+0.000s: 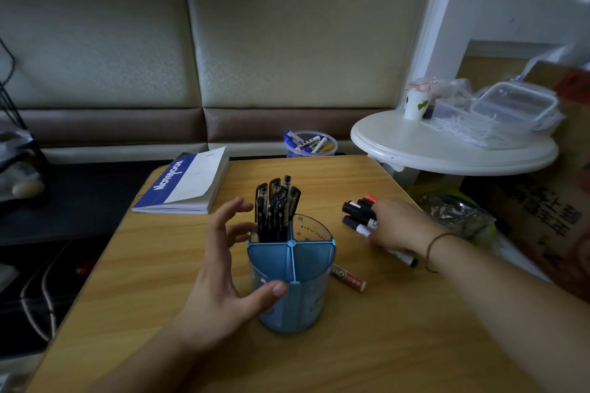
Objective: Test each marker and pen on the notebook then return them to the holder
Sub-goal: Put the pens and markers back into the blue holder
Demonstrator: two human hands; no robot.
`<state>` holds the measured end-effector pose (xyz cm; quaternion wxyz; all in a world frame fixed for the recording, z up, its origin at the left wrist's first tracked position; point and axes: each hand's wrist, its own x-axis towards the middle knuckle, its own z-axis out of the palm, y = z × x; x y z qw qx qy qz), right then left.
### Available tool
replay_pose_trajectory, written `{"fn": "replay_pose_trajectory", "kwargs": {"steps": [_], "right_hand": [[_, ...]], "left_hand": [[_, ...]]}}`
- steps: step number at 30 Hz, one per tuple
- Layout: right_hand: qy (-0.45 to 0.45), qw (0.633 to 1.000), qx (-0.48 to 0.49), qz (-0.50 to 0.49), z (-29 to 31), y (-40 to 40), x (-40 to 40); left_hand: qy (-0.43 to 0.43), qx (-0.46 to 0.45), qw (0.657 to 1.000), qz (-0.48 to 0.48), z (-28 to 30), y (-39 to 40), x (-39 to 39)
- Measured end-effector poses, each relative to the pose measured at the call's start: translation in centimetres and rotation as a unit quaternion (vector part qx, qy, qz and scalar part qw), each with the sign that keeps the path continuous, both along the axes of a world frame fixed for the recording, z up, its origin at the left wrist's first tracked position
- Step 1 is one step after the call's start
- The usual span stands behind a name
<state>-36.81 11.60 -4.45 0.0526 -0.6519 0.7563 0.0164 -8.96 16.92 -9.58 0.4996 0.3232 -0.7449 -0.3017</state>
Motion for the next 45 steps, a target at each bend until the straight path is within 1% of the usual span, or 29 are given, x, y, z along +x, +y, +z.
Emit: {"fn": "replay_pose_trajectory", "kwargs": {"steps": [3,5,7,8,9,10,11,12,13,14,15,16,17,18,21,24,25,28,31,32,33,34,36,37,38,39,40,43,45], "right_hand": [[0.009,1.000,0.006,0.020,-0.3,0.4,0.9],[-0.020,0.999,0.022,0.031,0.1,0.7,1.3],[-0.104,0.995,-0.004,0.007,1.1,1.2,1.4],[-0.176,0.983,-0.044,-0.017,1.8,1.5,1.4],[-0.281,0.955,-0.087,-0.039,2.7,1.8,1.5],[-0.415,0.900,-0.121,-0.050,3.7,2.2,1.8],[-0.552,0.821,-0.136,-0.046,4.7,2.8,2.4],[-0.669,0.729,-0.139,-0.033,5.5,3.4,3.0],[-0.758,0.638,-0.136,-0.017,6.1,4.0,3.7],[-0.822,0.555,-0.127,0.004,6.4,4.5,4.4],[-0.868,0.482,-0.114,0.028,6.4,5.0,5.3],[-0.895,0.431,-0.106,0.049,6.1,5.3,6.1],[-0.906,0.405,-0.106,0.065,5.6,5.4,6.8],[-0.905,0.405,-0.114,0.071,5.2,5.6,7.5],[-0.865,0.471,-0.152,0.087,3.8,5.9,9.0],[-0.838,0.502,-0.174,0.126,3.0,6.0,9.2],[-0.821,0.523,-0.181,0.144,3.0,6.0,9.1],[-0.720,0.630,-0.197,0.214,3.2,5.9,8.5],[-0.576,0.744,-0.188,0.281,3.1,6.2,8.0],[-0.542,0.770,-0.174,0.290,3.0,6.5,7.9],[-0.538,0.775,-0.158,0.292,2.7,6.7,7.8],[-0.568,0.760,-0.140,0.285,2.5,6.9,7.5],[-0.658,0.699,-0.123,0.251,2.0,7.0,6.2],[-0.683,0.678,-0.136,0.234,1.7,7.0,5.5],[-0.688,0.672,-0.154,0.226,1.3,7.2,4.8],[-0.681,0.676,-0.168,0.225,1.1,7.5,4.2],[-0.664,0.692,-0.174,0.225,0.8,7.8,3.9],[-0.585,0.758,-0.168,0.236,0.4,8.6,3.9],[-0.519,0.806,-0.135,0.248,0.4,8.7,4.1]], "left_hand": [[-0.002,0.003,1.000,0.003,0.2,0.1,0.0],[-0.003,0.002,1.000,0.005,0.2,0.2,0.1],[-0.004,0.004,1.000,0.002,0.2,0.2,0.1],[-0.004,0.006,1.000,0.000,0.2,0.2,0.2],[-0.005,0.006,1.000,-0.001,0.2,0.2,0.2],[-0.006,0.006,1.000,-0.001,0.2,0.2,0.3],[-0.007,0.009,1.000,-0.001,0.1,0.2,0.3],[-0.008,0.013,1.000,-0.002,0.1,0.3,0.3],[-0.009,0.017,1.000,-0.004,0.2,0.3,0.2],[-0.009,0.021,1.000,-0.006,0.2,0.3,0.2],[-0.009,0.024,1.000,-0.007,0.3,0.4,0.2],[-0.007,0.027,1.000,-0.009,0.3,0.4,0.2],[-0.004,0.029,1.000,-0.011,0.2,0.4,0.2],[0.000,0.028,1.000,-0.013,0.1,0.3,0.2],[0.002,0.022,1.000,-0.019,0.0,0.3,0.3],[-0.003,0.026,1.000,-0.017,0.2,0.4,0.2],[-0.002,0.026,1.000,-0.016,0.3,0.4,0.2],[-0.002,0.026,1.000,-0.015,0.2,0.3,0.3],[0.004,0.026,0.999,-0.019,0.3,0.3,0.2],[0.006,0.023,1.000,-0.020,0.2,0.3,0.3],[0.009,0.021,0.999,-0.022,0.1,0.3,0.4],[0.012,0.023,0.999,-0.025,0.1,0.3,0.4],[0.017,0.022,0.999,-0.028,0.2,0.3,0.4],[0.018,0.019,0.999,-0.027,0.1,0.3,0.4],[0.018,0.017,0.999,-0.027,0.1,0.3,0.3],[0.020,0.019,0.999,-0.028,0.1,0.3,0.2],[0.023,0.025,0.999,-0.032,0.0,0.3,0.1],[0.034,0.023,0.998,-0.048,0.0,0.1,-0.2],[0.031,0.012,0.998,-0.060,0.2,0.0,-0.2]]}}
